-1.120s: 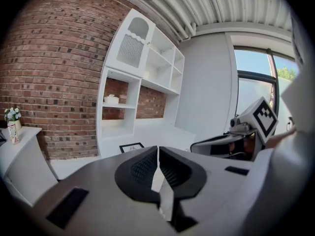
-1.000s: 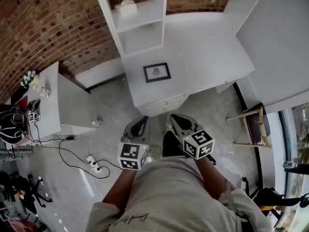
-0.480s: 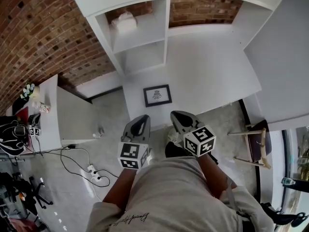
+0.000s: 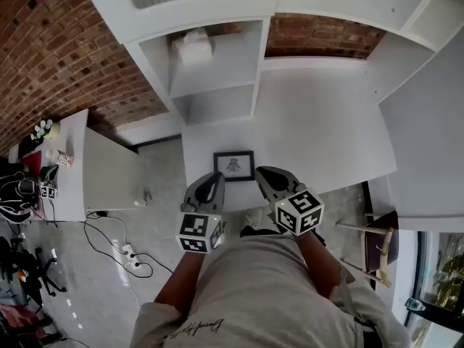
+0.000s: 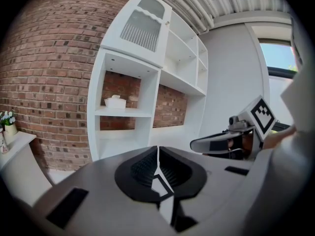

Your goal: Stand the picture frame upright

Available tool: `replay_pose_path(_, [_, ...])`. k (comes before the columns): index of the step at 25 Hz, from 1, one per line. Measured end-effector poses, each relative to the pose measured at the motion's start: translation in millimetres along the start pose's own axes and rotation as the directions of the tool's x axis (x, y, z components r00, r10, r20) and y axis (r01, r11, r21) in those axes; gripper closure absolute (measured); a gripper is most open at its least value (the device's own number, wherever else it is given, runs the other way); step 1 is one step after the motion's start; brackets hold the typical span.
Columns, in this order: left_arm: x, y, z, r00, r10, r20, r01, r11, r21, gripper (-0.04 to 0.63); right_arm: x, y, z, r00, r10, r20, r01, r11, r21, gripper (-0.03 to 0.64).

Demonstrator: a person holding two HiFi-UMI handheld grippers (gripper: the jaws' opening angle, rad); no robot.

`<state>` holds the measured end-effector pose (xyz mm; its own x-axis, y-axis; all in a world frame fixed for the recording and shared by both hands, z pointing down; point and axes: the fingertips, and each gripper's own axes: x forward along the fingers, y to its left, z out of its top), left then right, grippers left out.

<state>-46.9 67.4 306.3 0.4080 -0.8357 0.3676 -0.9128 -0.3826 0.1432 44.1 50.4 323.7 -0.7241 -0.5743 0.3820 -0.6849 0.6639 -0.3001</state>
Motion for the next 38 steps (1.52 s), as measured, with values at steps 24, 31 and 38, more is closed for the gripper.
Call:
replay_pose_path(24, [38,1,14,0.997,0.079,-0.016,-0.079,0.997,-0.013,0.572,20,-36,12,0.995,0.102,-0.021,-0.102,0.995,-0.005,0.588])
replay_pose_path(31, [37,10,-3,0.993,0.084,-0.079,-0.086,0.996,-0.016,0.572,20,-41,-1,0.996,0.086,-0.036,-0.084,0.996,0.036,0.588])
replay_pose_path(38, [39,28,-22,0.987,0.063,-0.148,-0.068,0.997,-0.025,0.572,26,-48,-25,0.995,0.039,-0.093,-0.032,0.997,0.076,0.588])
